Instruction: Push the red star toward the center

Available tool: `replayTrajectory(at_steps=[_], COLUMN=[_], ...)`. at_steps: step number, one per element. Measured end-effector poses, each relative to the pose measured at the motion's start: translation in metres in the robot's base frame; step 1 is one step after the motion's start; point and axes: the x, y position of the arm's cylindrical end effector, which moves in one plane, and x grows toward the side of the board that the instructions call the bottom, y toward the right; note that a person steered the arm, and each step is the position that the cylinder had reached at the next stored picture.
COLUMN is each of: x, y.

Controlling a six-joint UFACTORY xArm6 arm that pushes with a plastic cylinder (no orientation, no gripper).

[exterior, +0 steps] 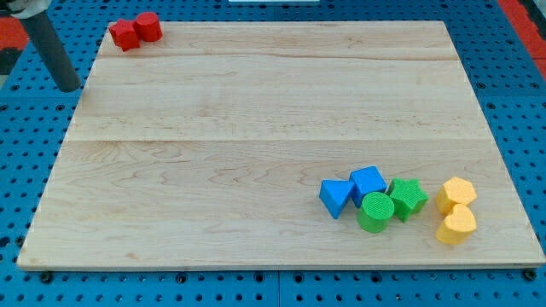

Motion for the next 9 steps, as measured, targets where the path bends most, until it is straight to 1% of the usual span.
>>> replayTrajectory(at_steps=[1, 2, 3, 4, 5, 6, 7, 8, 9], x=[-0.066, -0.117, -0.142, -0.101, -0.036, -0.071, -0.096, -0.077, -0.075], y=[0.008, 0.008, 0.029, 0.121, 0.196, 0.166, 0.175, 0.113, 0.079])
